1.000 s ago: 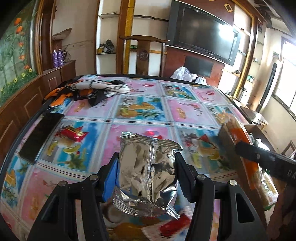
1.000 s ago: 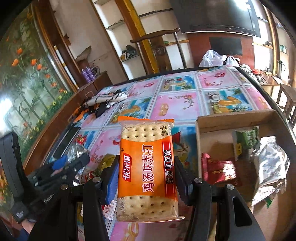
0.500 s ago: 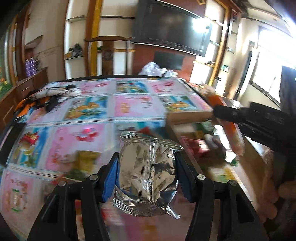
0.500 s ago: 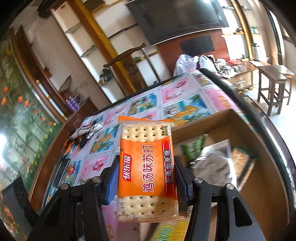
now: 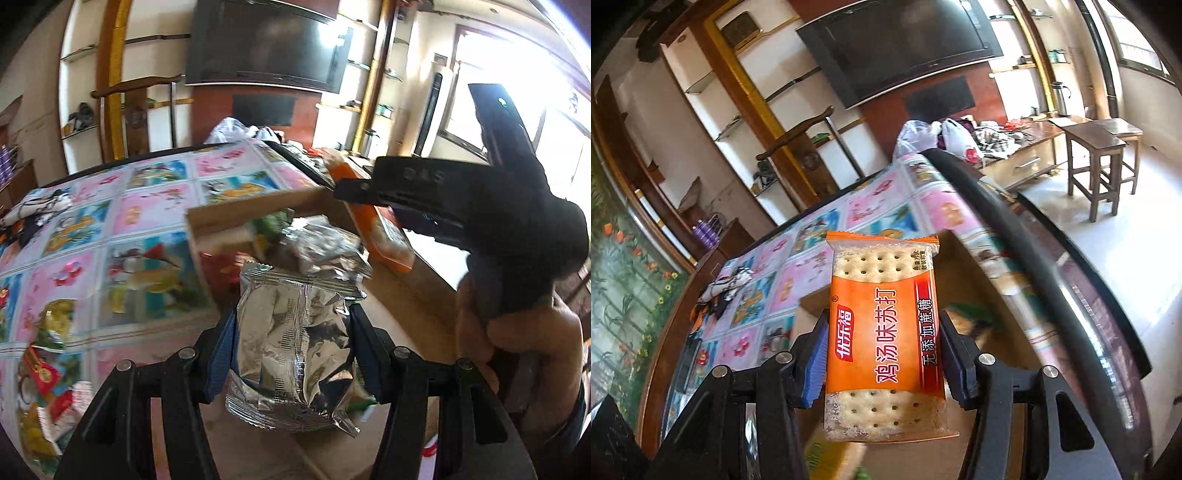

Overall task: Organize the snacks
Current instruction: 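Carry both packs into the cardboard box and open both grippers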

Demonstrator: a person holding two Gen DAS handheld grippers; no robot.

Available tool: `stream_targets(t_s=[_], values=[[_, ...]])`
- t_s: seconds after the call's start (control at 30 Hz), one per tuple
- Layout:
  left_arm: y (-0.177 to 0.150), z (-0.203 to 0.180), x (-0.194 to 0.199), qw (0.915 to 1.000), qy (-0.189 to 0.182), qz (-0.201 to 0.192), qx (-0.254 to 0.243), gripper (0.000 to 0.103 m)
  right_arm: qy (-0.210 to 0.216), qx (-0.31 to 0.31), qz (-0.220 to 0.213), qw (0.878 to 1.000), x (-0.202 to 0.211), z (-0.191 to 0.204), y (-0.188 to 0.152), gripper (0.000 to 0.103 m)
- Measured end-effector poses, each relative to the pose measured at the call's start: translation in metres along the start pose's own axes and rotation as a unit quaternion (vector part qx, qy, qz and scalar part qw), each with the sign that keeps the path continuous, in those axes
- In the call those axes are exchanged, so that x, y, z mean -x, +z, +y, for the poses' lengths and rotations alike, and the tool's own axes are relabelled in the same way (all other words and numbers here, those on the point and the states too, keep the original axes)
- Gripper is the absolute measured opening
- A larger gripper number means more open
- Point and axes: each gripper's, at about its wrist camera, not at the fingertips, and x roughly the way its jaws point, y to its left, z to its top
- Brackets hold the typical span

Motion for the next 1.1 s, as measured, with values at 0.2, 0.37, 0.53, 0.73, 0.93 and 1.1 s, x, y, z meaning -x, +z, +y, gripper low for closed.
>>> stream_targets(t_s=[0.2,0.37,0.53,0.73,0.93,1.1], values=[[-0.007,-0.025,-0.006,0.9996,-0.005,-0.001,-0.027,0.057,-0.025,0.001,0.024,0.999,-0.007,-0.016,-0.002,0.057],[-0.012,-0.033,-0.007,0.999,-0.001,-0.007,-0.045,0.058,-0.044,-0.007,0.045,0.998,-0.015,-0.025,-0.005,0.057],[-0.014,-0.033,-0.009,0.9986,-0.002,-0.012,-0.051,0.058,-0.062,-0.006,0.064,0.996,-0.022,-0.026,-0.007,0.057],[-0.016,-0.037,-0.008,0.9979,0.001,-0.016,-0.063,0.058,-0.066,0.004,0.07,0.995,-0.024,-0.023,-0.009,0.057],[-0.017,-0.039,-0.006,0.9976,0.004,-0.019,-0.067,0.058,-0.069,0.005,0.071,0.995,-0.024,-0.02,-0.009,0.057],[-0.017,-0.041,-0.005,0.9973,0.006,-0.021,-0.07,0.058,-0.069,0.005,0.07,0.995,-0.024,-0.02,-0.009,0.058]])
